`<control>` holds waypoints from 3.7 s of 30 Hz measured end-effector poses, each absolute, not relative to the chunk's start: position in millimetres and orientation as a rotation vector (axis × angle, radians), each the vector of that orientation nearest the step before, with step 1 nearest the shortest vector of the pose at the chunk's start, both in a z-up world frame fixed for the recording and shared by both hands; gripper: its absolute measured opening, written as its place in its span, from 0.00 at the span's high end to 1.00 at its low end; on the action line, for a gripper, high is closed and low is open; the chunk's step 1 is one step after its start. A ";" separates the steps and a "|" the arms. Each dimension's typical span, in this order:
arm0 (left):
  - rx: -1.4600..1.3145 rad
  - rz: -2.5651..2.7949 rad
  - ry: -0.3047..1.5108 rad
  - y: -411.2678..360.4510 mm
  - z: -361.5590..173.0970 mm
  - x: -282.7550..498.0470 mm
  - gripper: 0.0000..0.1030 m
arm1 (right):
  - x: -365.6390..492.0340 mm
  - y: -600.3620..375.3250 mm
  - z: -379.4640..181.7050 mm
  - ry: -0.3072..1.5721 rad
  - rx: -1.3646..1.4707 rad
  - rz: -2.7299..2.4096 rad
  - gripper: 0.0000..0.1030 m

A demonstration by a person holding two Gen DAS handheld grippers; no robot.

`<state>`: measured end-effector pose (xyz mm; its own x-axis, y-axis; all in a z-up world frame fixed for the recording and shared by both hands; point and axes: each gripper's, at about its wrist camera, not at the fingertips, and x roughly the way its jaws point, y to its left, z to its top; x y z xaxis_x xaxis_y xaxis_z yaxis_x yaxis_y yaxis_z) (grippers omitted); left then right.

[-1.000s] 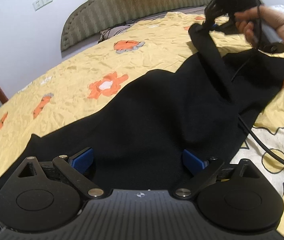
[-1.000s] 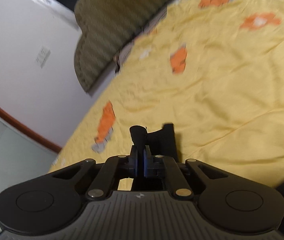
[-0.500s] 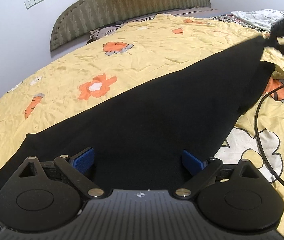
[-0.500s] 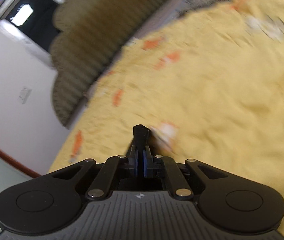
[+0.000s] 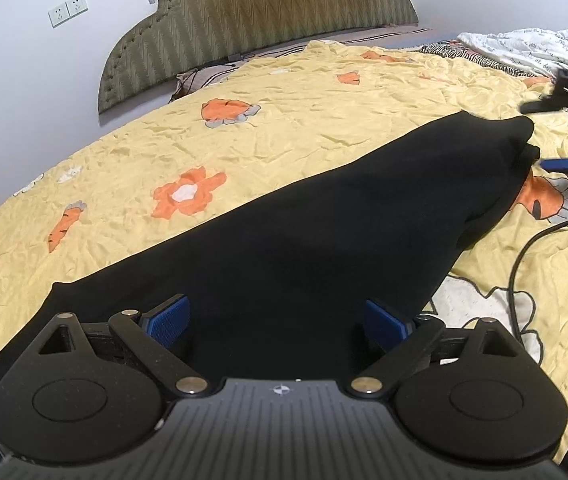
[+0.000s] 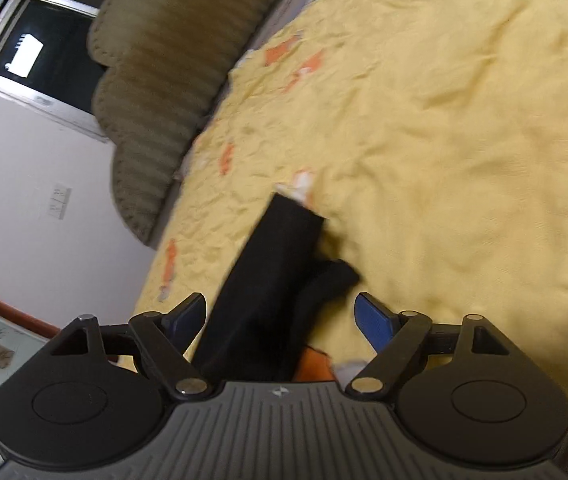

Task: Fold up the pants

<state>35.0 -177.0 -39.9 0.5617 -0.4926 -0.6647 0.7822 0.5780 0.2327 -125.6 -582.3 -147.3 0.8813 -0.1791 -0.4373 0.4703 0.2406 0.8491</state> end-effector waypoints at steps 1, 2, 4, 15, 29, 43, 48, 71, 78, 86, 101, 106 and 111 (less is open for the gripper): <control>0.557 -0.791 0.581 -177.9 -40.7 34.4 0.08 | -118.6 -585.8 -149.4 0.265 1.259 -0.451 0.21; 0.563 -0.784 0.578 -178.5 -41.0 33.7 0.08 | -112.6 -588.0 -149.8 0.257 1.240 -0.451 0.24; 0.570 -0.767 0.575 -178.1 -40.6 33.6 0.08 | -102.5 -592.2 -149.4 0.272 1.179 -0.502 0.70; 0.565 -0.745 0.575 -178.5 -31.8 31.0 0.07 | -124.1 -606.8 -101.8 0.236 0.852 -0.682 0.90; 0.477 -0.824 0.664 -185.6 -31.0 30.4 0.07 | -81.9 -463.9 -93.5 0.502 0.329 -0.240 0.27; 0.435 -0.677 0.710 -173.9 -26.8 45.5 0.07 | -32.0 -324.9 -132.8 0.508 -0.761 -0.071 0.70; 0.472 -0.692 0.689 -179.3 -28.9 37.5 0.07 | -34.0 -321.5 -136.4 0.497 -0.753 -0.024 0.96; 0.487 -0.774 0.752 -219.0 -59.9 43.9 0.06 | -138.4 -554.3 -134.7 0.310 0.922 -0.407 0.22; 0.484 -0.771 0.758 -219.4 -59.5 43.8 0.06 | -122.7 -581.0 -157.4 0.139 1.176 -0.452 0.40; 0.431 -0.765 0.719 -219.1 -41.6 44.4 0.07 | -116.8 -600.3 -139.0 0.098 1.100 -0.472 0.93; 0.430 -0.794 0.720 -235.8 -33.1 47.0 0.07 | -113.2 -606.7 -168.1 0.292 1.156 -0.475 0.83; 0.315 -0.824 0.799 -243.5 -17.7 65.5 0.07 | -101.0 -593.6 -140.1 0.293 0.940 -0.526 0.89; 0.019 -0.893 1.036 -243.3 -9.9 110.9 0.07 | -54.1 -523.7 -79.6 0.379 0.315 -0.478 0.89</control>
